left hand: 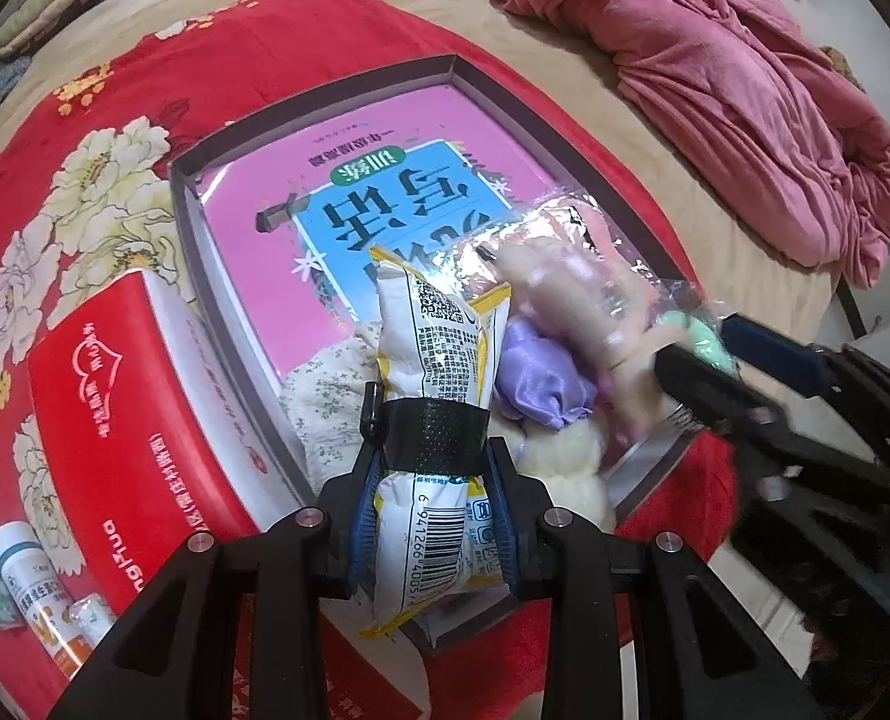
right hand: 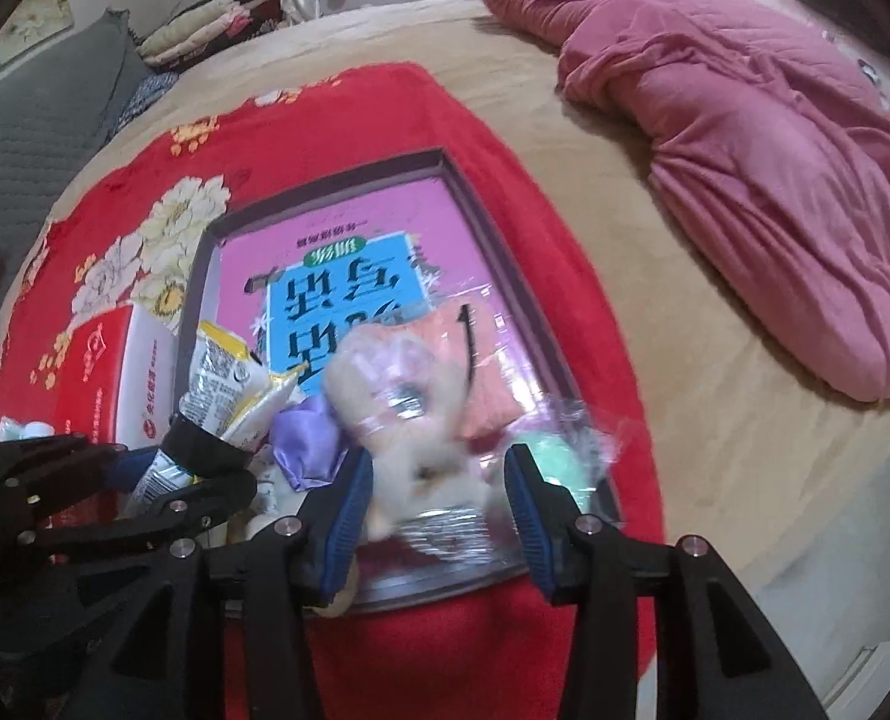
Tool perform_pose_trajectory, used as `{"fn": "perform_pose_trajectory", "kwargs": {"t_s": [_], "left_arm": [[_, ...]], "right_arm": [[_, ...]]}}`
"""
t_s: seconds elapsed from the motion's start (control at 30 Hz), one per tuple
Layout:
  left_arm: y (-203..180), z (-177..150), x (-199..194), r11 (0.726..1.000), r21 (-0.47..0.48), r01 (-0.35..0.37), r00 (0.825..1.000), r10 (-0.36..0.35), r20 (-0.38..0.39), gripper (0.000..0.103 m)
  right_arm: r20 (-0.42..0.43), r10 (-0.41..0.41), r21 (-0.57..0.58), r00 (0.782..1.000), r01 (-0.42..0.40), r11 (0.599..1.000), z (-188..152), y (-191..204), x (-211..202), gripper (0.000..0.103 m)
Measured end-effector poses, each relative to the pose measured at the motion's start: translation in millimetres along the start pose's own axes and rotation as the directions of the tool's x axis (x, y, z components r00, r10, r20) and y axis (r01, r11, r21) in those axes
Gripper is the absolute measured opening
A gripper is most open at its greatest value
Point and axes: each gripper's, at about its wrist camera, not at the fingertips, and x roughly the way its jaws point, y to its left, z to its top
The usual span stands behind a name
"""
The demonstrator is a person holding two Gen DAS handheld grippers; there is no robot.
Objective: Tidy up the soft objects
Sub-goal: 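Release the snack bag onto the book with the left tool while the right tool releases the pink bunny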
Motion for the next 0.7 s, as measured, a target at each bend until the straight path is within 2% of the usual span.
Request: {"fn": "perform_pose_trajectory", "kwargs": {"t_s": [0.17,0.23,0.3,0.33,0.7], "left_arm": [[-1.7,-0.1,-2.1,1.0,-0.011,0.011,1.0,-0.011,0.008,0.035],[-1.9,0.9,-3.2,1.0,-0.016,0.024,1.0,-0.024,0.008,0.04],[-2.9,2.2,-6.1,0.999,-0.016,0.034,0.999,-0.034,0.016,0.053],[-3.8,3.0,-8.3,1.0,-0.012,0.028,0.999,-0.028,0.021,0.054],[1.0,3.0,-34.6,0.999,-0.012,0.036,0.997,-0.035,0.073,0.055]], "right_arm": [[0.019,-0.012,0.036,1.0,0.012,0.999,-1.7,-13.4,-19.3,0.046],[0.028,-0.015,0.037,0.999,0.014,0.999,-2.4,-15.7,-26.4,0.046],[0.032,-0.017,0.038,0.999,0.015,0.999,-2.4,-16.7,-30.2,0.046],[0.037,-0.016,0.034,0.999,0.015,0.999,-2.7,-16.2,-32.5,0.046],[0.072,-0.019,0.042,0.997,0.016,0.999,0.9,-9.2,-50.7,0.047]]}}
